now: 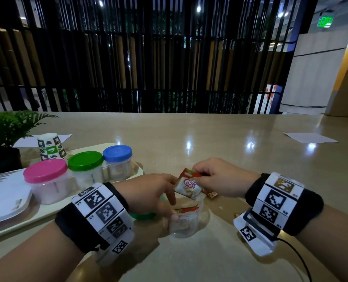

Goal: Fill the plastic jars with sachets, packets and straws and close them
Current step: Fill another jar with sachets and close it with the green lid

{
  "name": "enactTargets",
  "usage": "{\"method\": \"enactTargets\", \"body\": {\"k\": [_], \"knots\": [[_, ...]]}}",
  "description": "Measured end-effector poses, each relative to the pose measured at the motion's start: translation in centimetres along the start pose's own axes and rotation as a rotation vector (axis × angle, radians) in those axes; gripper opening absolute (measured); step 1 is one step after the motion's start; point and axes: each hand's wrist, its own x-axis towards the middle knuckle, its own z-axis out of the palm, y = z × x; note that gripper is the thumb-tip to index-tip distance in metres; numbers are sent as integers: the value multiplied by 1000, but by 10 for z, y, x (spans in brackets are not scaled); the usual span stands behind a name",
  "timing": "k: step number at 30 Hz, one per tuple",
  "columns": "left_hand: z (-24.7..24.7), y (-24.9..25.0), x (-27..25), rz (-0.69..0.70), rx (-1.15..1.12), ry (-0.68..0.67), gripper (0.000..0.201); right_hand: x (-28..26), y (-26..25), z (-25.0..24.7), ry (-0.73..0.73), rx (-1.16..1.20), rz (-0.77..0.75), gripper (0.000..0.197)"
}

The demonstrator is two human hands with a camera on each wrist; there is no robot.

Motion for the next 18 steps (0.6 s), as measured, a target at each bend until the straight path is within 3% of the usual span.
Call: {"method": "enactTargets", "body": {"k": [7,13,18], "knots": [[-2,4,1,-21,43,20,57,-5,-8,2,-87,-226,-39,14],[0,0,2,7,22,53,69,-5,-18,3,-144,-344,-92,26],[0,2,-2,36,57,8,49,-4,-23,13,-209,-382,-169,12]]}}
